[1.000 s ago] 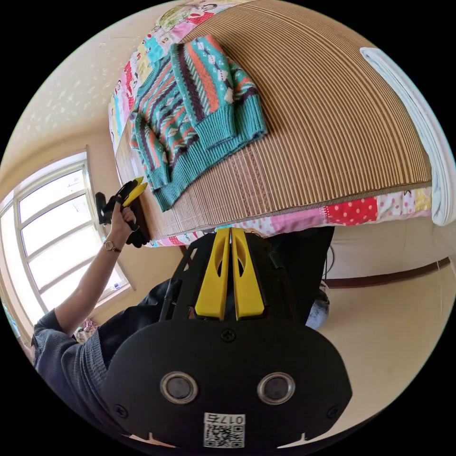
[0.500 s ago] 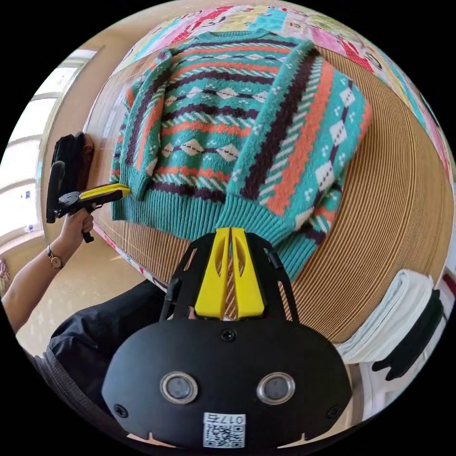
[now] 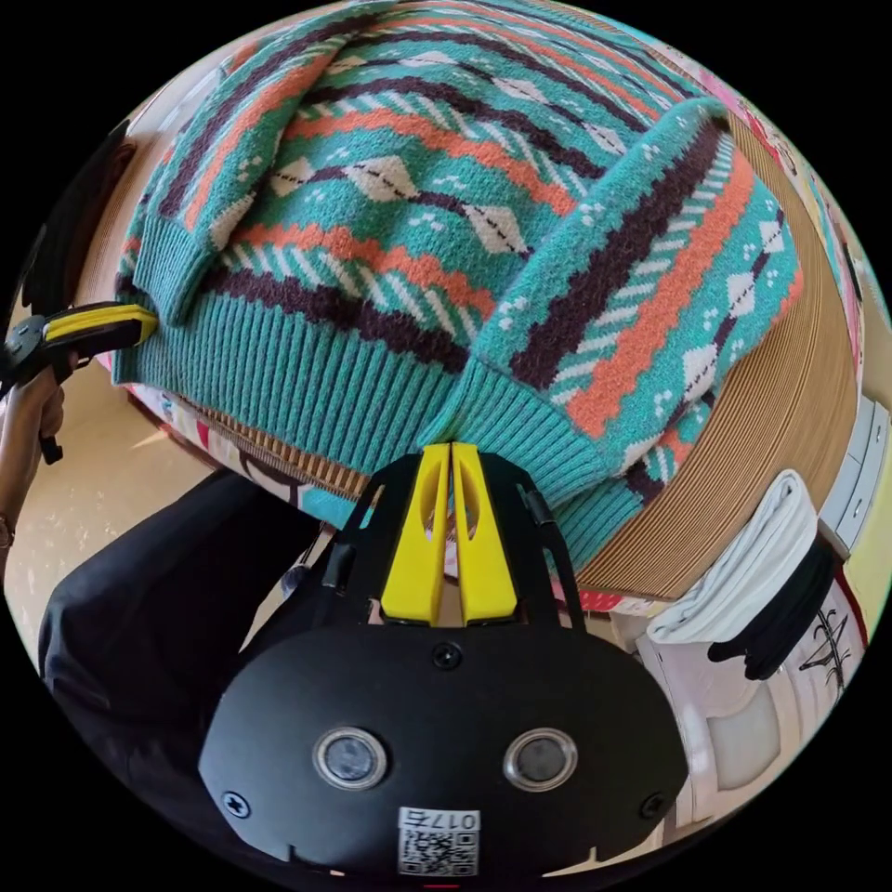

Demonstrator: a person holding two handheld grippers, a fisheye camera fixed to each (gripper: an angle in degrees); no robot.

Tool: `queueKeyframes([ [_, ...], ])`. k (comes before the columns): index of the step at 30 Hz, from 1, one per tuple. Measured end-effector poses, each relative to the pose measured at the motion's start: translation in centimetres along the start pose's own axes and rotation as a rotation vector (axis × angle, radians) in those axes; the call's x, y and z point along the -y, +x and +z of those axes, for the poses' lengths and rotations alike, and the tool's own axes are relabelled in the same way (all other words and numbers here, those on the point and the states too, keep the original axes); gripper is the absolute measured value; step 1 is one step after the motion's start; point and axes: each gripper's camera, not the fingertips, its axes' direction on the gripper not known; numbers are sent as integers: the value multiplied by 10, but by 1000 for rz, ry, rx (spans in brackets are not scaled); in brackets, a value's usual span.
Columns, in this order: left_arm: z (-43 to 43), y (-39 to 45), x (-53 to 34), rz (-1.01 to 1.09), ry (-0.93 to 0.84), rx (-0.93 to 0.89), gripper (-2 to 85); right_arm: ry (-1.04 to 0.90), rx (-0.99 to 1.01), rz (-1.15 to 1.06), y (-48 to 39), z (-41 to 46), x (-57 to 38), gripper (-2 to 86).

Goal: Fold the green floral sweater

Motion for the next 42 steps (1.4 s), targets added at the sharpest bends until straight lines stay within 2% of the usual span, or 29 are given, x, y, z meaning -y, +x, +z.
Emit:
queueKeyframes([
  [4, 21, -27, -50, -119, -105, -151, 7, -127, 42, -92, -22, 25, -44, 3],
  [5, 24, -38, -67, -156, -104, -220, 43, -133, 49, -102, -22, 23, -53, 3],
  [8, 3, -63, -107, -221, 60, -361, 112, -78, 157, -57, -5, 12, -75, 4],
  [11, -27, -77, -123, -258, 227, -340, 126, -59, 324, 16, 19, 11, -92, 5],
  [13, -34, -78, -112, -245, 253, -305, 122, -44, 395, 52, 31, 10, -103, 6],
  [18, -11, -62, -58, -182, -2, -141, 83, -60, 487, 107, 57, 2, -125, 11],
  [22, -26, -74, -77, -150, -17, -185, 45, 32, 474, 103, 76, -27, -143, 31],
  [27, -99, -137, -176, -77, 342, -758, 40, 107, 531, 255, 118, -46, -150, 129],
  [31, -168, -176, -241, -115, 565, -837, 40, -29, 512, 272, 137, -27, -124, 116],
  [32, -189, -186, -258, -125, 637, -857, 40, -73, 417, 243, 140, -25, -119, 89],
  [36, -256, -219, -306, -179, 942, -928, 40, -209, 420, 29, 160, -37, -111, 51],
  [39, -298, -217, -299, -143, 952, -832, 40, -68, 730, -91, 223, -80, -138, 33],
  [41, -316, -195, -277, -105, 924, -754, 40, 236, 1085, -175, 305, -128, -192, 25],
  [42, -322, -171, -254, -73, 890, -719, 41, 310, 1173, -180, 329, -136, -208, 24],
])
